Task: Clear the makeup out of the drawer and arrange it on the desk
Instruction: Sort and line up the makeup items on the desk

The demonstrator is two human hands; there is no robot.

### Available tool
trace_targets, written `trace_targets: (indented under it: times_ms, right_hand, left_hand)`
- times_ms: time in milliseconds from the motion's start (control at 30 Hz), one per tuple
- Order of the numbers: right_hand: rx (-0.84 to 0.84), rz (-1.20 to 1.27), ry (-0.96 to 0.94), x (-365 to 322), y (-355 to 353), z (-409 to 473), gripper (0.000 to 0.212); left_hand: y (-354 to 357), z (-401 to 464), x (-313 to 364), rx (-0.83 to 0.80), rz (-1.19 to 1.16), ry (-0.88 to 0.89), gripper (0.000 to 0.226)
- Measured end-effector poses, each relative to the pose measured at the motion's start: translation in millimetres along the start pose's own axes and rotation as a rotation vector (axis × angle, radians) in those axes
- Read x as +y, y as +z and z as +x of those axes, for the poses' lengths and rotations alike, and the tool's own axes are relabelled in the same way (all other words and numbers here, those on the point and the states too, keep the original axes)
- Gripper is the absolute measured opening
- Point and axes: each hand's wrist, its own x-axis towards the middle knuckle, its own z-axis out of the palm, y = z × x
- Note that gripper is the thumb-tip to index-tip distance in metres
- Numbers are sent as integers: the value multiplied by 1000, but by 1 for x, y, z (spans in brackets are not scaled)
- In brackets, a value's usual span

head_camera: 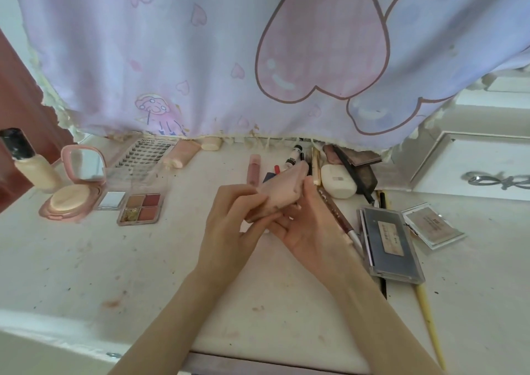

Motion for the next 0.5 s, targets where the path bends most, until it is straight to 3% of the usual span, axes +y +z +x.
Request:
trace_targets:
  times_ms: [200,500]
  right_hand:
    - [0,7,15,-7,-4,-2,48]
    - [12,-62,-50,-4,-7,-1,40]
  left_hand:
    - [-1,5,5,-205,-46,-9,36]
    - [0,2,-1,-319,-11,34,44]
